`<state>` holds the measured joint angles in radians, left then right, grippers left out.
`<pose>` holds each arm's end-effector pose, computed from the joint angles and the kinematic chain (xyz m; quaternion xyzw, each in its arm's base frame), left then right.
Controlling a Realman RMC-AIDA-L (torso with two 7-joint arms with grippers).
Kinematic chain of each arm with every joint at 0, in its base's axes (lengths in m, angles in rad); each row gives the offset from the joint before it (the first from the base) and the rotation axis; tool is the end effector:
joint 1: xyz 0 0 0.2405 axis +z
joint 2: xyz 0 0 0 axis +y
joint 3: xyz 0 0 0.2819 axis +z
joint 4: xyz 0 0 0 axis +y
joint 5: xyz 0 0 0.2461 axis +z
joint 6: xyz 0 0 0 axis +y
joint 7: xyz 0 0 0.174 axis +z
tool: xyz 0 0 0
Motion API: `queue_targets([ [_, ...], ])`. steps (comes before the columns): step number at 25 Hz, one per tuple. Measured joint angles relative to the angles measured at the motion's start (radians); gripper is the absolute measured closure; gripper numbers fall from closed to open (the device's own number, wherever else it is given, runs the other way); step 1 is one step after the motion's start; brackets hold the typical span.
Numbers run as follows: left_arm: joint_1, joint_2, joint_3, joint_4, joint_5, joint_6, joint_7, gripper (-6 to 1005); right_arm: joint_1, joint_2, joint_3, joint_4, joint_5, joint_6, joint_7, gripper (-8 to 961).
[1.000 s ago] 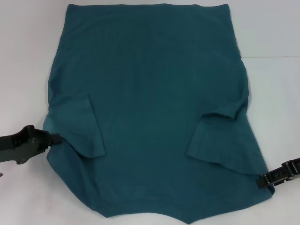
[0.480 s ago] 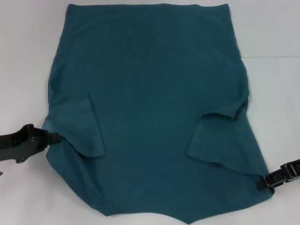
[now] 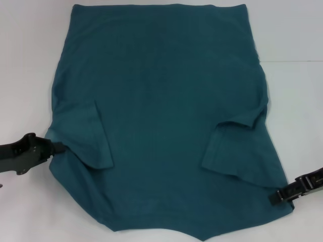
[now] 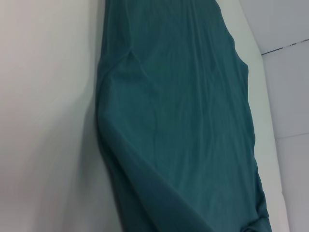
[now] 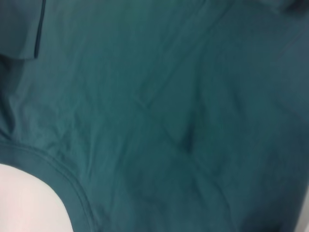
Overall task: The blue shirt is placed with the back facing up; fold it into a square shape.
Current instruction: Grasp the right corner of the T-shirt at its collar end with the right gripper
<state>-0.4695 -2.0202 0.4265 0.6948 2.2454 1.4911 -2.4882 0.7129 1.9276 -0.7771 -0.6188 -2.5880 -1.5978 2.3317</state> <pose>-0.3788 0.3691 0.0189 -0.6273 -0.7257 -0.2559 0.1200 0.3352 0.3941 -0.0037 -0.8194 0.5657 -0.0765 0.0510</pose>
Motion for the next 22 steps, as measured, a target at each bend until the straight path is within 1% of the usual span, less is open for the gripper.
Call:
queue_targets([
  [9, -0.001, 0.0, 0.0, 0.0, -0.001, -0.006, 0.0, 975, 0.018, 0.021, -0.008, 0.007, 0.005, 0.004, -0.001, 295],
  [14, -0.001, 0.0, 0.0, 0.0, -0.001, -0.007, 0.0, 978, 0.028, 0.027, -0.003, 0.006, 0.011, 0.002, -0.005, 302],
  [22, -0.002, 0.001, 0.0, 0.0, -0.001, -0.008, -0.002, 976, 0.038, 0.029, -0.008, 0.007, 0.014, 0.002, -0.004, 315],
])
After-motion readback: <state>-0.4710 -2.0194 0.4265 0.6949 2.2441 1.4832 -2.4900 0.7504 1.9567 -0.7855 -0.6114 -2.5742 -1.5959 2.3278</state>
